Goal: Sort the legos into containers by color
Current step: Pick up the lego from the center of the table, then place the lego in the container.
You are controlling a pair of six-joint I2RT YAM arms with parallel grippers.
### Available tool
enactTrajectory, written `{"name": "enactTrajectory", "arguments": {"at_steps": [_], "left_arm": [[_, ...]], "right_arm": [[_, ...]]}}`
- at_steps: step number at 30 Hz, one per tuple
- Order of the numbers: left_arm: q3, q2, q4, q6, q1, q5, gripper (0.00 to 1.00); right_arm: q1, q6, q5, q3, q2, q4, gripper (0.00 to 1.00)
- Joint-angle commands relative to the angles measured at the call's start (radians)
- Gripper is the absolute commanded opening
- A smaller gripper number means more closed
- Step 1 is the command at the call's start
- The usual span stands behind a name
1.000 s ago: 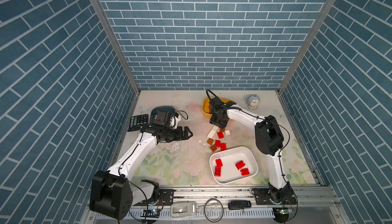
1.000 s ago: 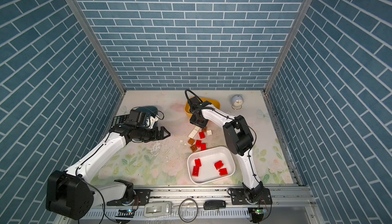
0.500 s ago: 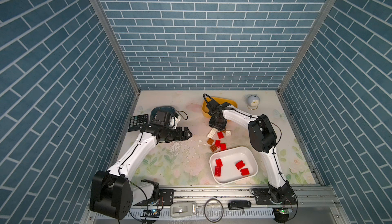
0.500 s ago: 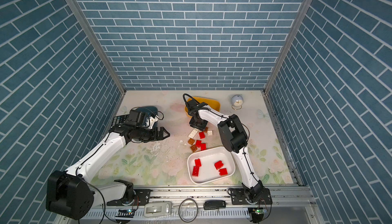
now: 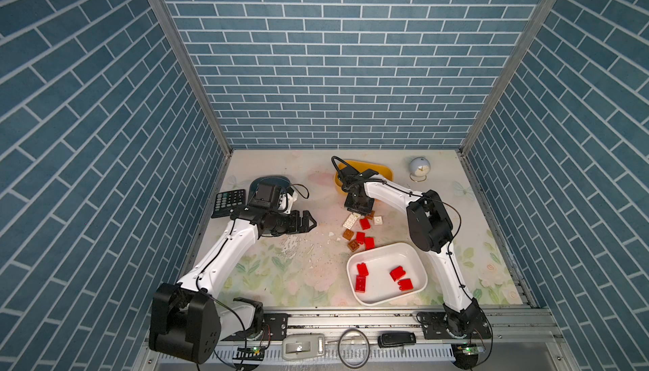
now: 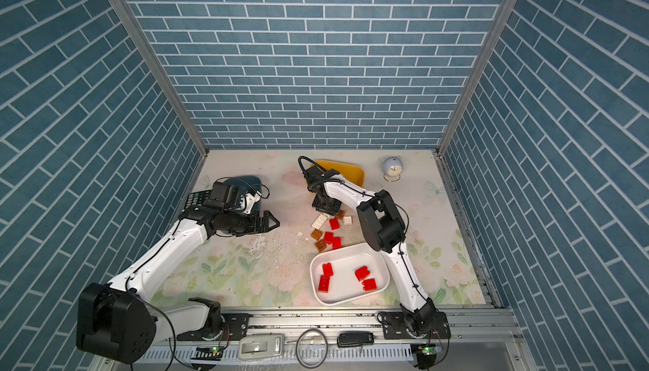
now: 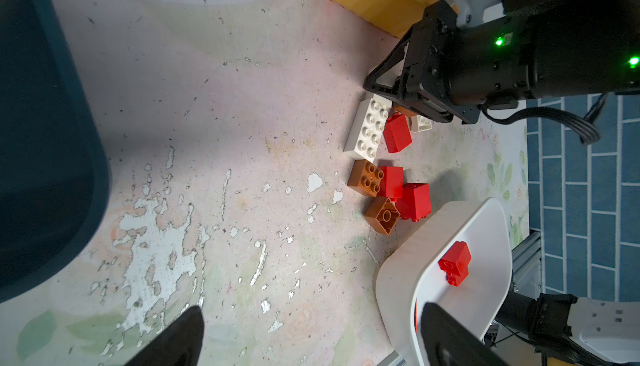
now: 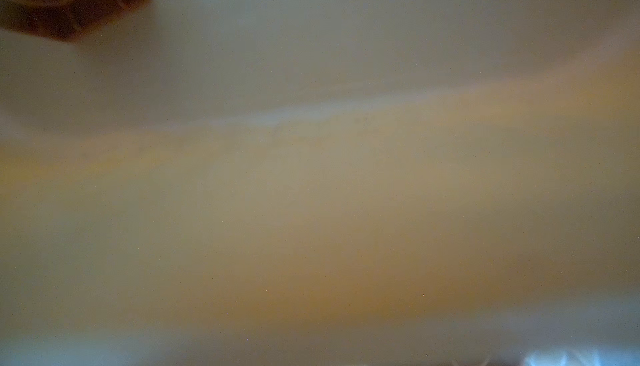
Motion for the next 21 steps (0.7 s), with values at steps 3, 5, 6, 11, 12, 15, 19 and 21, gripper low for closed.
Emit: {"name": "enactTrajectory", "arguments": {"at_steps": [3, 5, 6, 11, 12, 15, 19, 21], "left_arm": [[0.005, -0.048, -0.113, 0.063, 0.085, -0.002, 0.99], [-0.006, -0.073, -0.134, 0.06, 0.124, 0.0, 0.99], [-0.016, -0.087, -0.128, 0.052, 0.142, 0.017, 0.99], [-0.018, -0.127, -0.162, 0.022, 0.203, -0.007, 0.99], [-0.02, -0.131, -0.169, 0.008, 0.215, -0.024, 0.98], [-0.038, -0.169, -0.183, -0.031, 0.272, -0.053, 0.97], [-0.052, -0.224, -0.211, -0.053, 0.339, -0.066, 0.97], [-0.061, -0.243, -0.219, -0.058, 0.367, -0.067, 0.97]], "right_arm": [[0.015, -0.106, 0.0, 0.042, -0.074, -0.026, 0.27], [0.033, -0.142, -0.041, 0.07, -0.083, 0.001, 0.27], [0.043, -0.16, -0.058, 0.085, -0.084, 0.014, 0.27], [0.102, -0.254, -0.141, 0.211, -0.038, 0.083, 0.26], [0.112, -0.262, -0.178, 0.226, -0.03, 0.11, 0.26], [0.143, -0.285, -0.269, 0.275, 0.007, 0.189, 0.26], [0.169, -0.303, -0.369, 0.373, 0.074, 0.28, 0.26], [0.174, -0.285, -0.422, 0.408, 0.107, 0.335, 0.26]]}}
